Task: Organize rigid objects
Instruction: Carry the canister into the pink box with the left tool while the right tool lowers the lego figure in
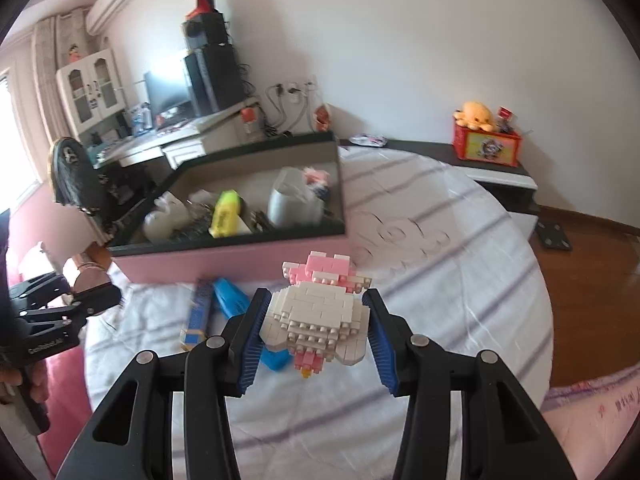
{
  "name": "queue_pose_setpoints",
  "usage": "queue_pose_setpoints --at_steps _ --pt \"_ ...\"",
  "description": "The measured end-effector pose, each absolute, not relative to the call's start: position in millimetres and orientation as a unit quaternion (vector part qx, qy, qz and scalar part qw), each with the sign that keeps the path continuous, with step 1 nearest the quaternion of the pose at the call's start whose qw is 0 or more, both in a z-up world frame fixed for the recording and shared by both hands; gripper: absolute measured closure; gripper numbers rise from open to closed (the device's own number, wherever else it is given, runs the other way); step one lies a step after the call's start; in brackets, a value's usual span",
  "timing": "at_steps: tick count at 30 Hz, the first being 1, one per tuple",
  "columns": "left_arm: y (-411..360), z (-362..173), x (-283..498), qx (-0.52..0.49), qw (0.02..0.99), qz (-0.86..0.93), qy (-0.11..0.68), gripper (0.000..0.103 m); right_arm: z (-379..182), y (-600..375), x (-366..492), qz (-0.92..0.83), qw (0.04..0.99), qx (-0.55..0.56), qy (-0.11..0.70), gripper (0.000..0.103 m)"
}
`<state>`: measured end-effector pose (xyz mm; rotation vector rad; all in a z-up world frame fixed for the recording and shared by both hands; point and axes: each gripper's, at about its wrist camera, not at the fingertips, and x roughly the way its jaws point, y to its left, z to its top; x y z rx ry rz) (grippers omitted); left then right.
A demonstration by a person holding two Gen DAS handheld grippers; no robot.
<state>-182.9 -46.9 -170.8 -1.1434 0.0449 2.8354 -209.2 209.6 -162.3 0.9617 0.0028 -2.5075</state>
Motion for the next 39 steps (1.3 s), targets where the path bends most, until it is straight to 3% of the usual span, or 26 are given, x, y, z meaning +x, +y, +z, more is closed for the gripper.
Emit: queue_pose_setpoints --at_steps 8,14,27,39 --pt "-62.6 -130.8 -240.5 -0.348 0.027 0.936 0.035 0.049 -118.9 159.5 -249.9 -0.903 0.268 0.329 0.06 0.055" --pt "-80.4 -130.0 -299.4 -0.363 0.011 0.931 0.045 0.049 -108.9 106.0 -296.3 -0.889 0.29 0.338 0.11 0.055" --pt "-99.1 -173.5 -407.9 -0.442 0.032 0.895 0.057 0.049 -143.5 31.7 -391.4 -0.849 0.302 0.404 0.156 0.055" --pt "-90.5 -180.5 -429.9 -0.453 0.04 0.888 0.071 0.045 -184.5 19.5 -428.6 -0.819 0.28 0.469 0.178 0.055"
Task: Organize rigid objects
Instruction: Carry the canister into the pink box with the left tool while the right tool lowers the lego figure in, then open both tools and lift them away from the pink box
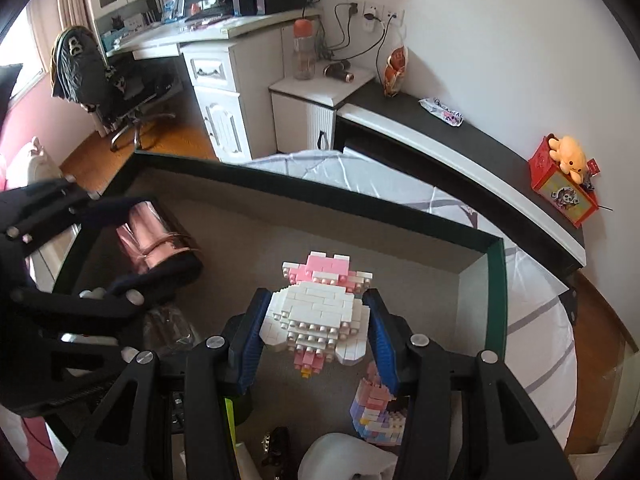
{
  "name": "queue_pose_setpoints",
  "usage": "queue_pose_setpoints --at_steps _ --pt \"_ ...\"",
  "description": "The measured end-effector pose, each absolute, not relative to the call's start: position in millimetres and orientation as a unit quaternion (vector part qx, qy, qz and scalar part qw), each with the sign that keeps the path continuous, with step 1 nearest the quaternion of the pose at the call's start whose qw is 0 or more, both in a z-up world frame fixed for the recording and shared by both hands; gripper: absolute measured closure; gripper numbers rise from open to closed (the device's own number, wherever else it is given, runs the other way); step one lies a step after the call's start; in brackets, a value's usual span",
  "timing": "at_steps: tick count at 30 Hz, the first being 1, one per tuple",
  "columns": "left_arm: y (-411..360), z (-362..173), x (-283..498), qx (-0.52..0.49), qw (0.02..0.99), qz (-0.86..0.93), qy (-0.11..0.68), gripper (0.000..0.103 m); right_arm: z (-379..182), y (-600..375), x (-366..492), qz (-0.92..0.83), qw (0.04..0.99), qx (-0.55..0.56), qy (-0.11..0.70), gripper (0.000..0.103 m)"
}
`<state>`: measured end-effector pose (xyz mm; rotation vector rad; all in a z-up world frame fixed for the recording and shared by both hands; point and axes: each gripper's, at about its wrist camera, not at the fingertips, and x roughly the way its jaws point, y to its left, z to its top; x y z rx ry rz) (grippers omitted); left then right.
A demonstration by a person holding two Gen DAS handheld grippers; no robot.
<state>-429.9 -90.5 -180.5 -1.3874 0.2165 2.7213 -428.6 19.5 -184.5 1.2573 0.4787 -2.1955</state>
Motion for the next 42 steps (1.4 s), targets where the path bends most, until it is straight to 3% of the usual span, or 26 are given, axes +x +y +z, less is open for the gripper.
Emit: queue_pose_setpoints --at_steps 4,13,20,21,23,26,33,37,42 --pt "-101.0 -175.4 -417.7 -0.44 0.036 0.896 0.056 0.023 -188.4 16.0 -429.3 -0.814 0.283 0.474 0.181 0.055" --pt "-115.8 -166.8 -381.1 -0.41 -0.006 0.911 0.05 0.005 -195.7 0.6 -423.8 -0.803 0.294 0.484 0.185 0.055" --pt "-120.5 -171.0 -368.8 -0.419 -0.011 0.907 0.049 0.005 -190.7 -2.7 -415.2 -0.807 0.28 0.48 0.2 0.053" --pt "-120.0 -170.2 -367.4 -0.418 -0.011 0.907 0.048 0.005 -188.1 -1.7 -413.9 -0.809 0.279 0.477 0.199 0.05" --pt "-118.4 -167.6 -362.0 -0.415 -0.011 0.908 0.048 0.005 -183.2 0.6 -408.8 -0.813 0.277 0.473 0.198 0.035" --pt "-115.1 -163.2 -352.5 -0.411 -0.008 0.911 0.042 0.004 -177.9 4.3 -398.1 -0.82 0.269 0.464 0.201 0.025" --pt "-102.5 -150.9 -323.9 -0.397 -0.001 0.917 0.042 0.002 -159.1 25.6 -369.9 -0.839 0.257 0.445 0.18 0.018" --pt "-97.9 -139.7 -298.7 -0.386 0.004 0.922 0.016 0.0 -141.7 42.6 -346.1 -0.859 0.249 0.412 0.175 0.0" --pt "-83.3 -129.4 -255.7 -0.364 0.01 0.932 -0.002 0.0 -122.9 71.8 -309.7 -0.88 0.249 0.376 0.151 0.0"
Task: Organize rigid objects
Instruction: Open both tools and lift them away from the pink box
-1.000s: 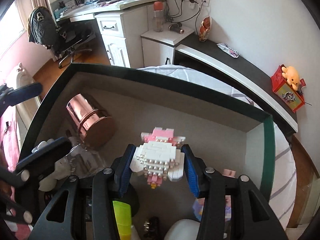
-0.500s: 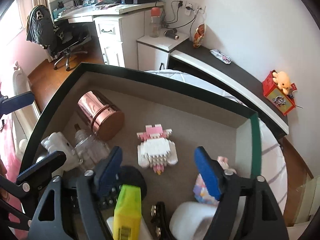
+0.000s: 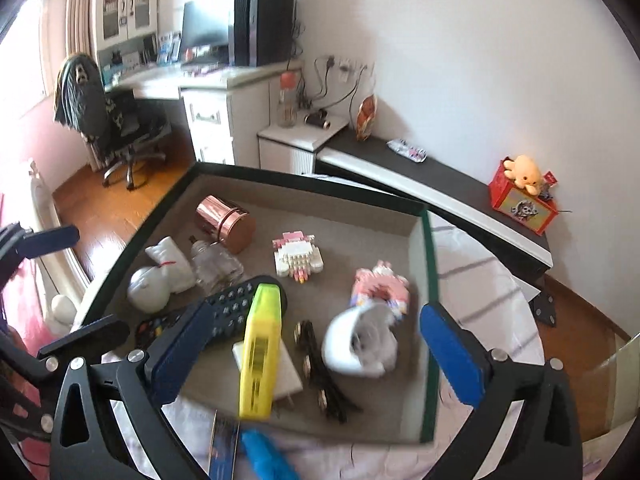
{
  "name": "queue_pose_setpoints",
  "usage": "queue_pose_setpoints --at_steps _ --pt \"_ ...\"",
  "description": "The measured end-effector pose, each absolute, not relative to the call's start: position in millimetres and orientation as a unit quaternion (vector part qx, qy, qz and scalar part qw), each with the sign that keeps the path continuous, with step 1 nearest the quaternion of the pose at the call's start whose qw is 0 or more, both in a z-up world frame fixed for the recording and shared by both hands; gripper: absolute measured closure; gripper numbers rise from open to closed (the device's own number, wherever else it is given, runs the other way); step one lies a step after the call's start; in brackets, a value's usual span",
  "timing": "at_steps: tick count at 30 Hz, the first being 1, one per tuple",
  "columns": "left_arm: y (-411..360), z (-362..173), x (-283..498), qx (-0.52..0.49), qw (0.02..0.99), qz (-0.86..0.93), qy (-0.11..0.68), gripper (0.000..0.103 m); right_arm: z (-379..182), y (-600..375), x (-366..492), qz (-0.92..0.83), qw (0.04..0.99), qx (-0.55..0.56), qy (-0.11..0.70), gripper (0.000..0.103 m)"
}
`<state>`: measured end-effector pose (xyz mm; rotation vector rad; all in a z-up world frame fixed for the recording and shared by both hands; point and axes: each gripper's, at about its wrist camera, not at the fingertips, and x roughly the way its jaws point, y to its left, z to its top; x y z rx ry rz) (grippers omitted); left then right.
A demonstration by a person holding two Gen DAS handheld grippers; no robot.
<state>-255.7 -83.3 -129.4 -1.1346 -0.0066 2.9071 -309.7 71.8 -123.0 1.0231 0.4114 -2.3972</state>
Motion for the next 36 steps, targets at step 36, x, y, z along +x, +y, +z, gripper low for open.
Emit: queue_pose_setpoints --at_steps 36 --pt "12.0 -230.9 -216.0 -0.42 -0.054 0.904 -0.053 0.027 -229.5 243.8 -180.0 -0.913 0.14 0.383 0.02 0.0"
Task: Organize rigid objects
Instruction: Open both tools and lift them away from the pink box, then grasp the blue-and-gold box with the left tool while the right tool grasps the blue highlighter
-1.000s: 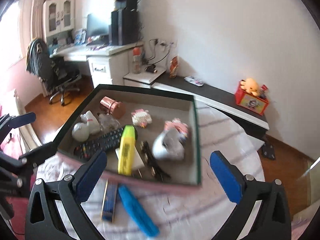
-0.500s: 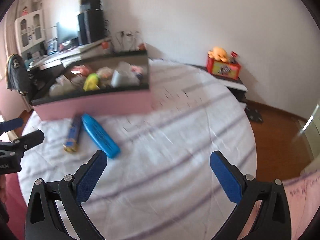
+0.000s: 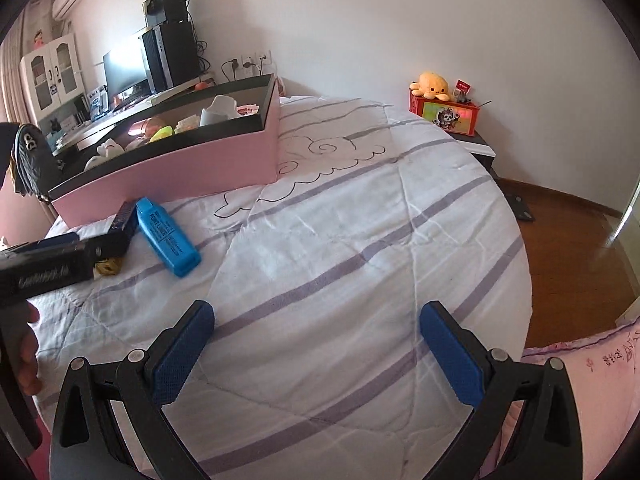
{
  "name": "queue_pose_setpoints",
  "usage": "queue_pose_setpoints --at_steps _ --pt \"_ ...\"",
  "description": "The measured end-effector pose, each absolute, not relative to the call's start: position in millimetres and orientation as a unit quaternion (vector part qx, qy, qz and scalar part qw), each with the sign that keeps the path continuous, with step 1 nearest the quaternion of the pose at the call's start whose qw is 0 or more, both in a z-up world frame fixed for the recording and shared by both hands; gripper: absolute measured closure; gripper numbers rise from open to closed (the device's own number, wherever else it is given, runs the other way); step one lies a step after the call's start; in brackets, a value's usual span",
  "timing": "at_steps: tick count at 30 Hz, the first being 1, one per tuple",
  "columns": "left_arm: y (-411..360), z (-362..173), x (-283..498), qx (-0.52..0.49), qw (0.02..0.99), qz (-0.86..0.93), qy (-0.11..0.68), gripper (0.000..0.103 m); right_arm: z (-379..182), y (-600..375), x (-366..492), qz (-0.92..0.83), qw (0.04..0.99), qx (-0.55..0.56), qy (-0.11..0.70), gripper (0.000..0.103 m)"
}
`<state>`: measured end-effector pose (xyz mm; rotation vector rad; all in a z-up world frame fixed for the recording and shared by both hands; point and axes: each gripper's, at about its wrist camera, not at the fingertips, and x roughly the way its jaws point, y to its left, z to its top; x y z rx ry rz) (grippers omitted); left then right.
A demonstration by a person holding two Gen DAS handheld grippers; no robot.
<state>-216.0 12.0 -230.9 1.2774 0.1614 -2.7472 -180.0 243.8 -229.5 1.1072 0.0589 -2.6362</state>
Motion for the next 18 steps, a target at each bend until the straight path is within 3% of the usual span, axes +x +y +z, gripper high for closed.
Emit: queue_pose_setpoints --at_steps 10,18 --pt "11.6 -231.7 -216.1 0.414 0.005 -0.909 0.044 0.082 -232.7 237.5 -178.8 -0.917 0.128 0.376 0.042 0.0" --pt "-2.4 -230.4 -192.4 0.424 -0.009 -0.905 0.024 0.082 -233.6 235.8 -177.8 -0.92 0.122 0.37 0.047 0.0"
